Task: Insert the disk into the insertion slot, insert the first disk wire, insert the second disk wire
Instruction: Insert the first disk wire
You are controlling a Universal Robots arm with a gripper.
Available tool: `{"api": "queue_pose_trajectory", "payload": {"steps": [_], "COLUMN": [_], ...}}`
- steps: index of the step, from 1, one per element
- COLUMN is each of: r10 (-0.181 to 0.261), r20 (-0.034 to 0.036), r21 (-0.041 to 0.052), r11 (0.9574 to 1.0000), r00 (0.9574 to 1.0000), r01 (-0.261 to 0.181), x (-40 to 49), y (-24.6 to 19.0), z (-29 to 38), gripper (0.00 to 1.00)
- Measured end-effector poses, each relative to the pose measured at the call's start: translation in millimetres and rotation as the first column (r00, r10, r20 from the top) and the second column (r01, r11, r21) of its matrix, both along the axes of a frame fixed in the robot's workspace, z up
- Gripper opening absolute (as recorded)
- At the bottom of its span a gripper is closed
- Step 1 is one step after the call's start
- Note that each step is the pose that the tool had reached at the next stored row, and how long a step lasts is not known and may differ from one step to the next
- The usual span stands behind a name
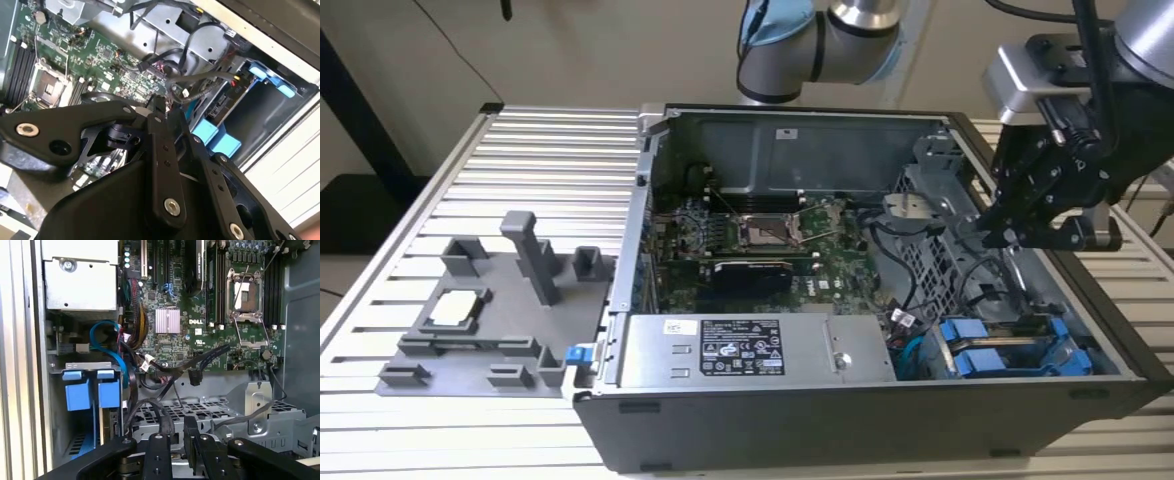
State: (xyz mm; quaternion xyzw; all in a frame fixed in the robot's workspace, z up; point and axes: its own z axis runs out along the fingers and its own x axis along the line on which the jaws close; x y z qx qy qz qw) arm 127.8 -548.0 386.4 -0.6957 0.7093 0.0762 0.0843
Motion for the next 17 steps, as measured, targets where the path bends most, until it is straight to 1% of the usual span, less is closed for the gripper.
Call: {"api": "queue_pose_trajectory", "payload": {"steps": [2, 4, 5, 7, 8, 9, 10, 13, 15, 17], "r10": [0.0, 0.0, 0.002, 0.013, 0.022, 0.028, 0.034, 0.054, 0.061, 0.061], "r20": [0.0043, 0.0115, 0.016, 0.0188, 0.0194, 0.0211, 0.0237, 0.0345, 0.047, 0.0613], "r21": [-0.0038, -0.0087, -0.0174, -0.0389, -0.0473, -0.0526, -0.0551, -0.0572, -0.058, -0.0586], "r11": [1.0, 1.0, 0.9998, 0.9992, 0.9987, 0.9983, 0.998, 0.997, 0.9966, 0.9966], "r00": [1.0, 0.9999, 0.9999, 0.9997, 0.9996, 0.9994, 0.9992, 0.9979, 0.9971, 0.9963], "r01": [0.0, 0.0, -0.002, -0.012, -0.021, -0.027, -0.032, -0.052, -0.058, -0.057], "x": [-0.6, -1.5, -1.8, -2.0, -2.0, -2.3, -2.5, -2.6, -4.0, -7.2], "y": [8.3, 15.8, 17.1, 17.4, 17.5, 17.5, 17.5, 17.6, 18.2, 20.6], "z": [0.0, 0.0, 0.0, -0.1, -0.1, -0.2, -0.1, -0.2, -0.1, -0.2], "gripper": [0.26, 0.26, 0.26, 0.26, 0.26, 0.26, 0.26, 0.26, 0.26, 0.26]}}
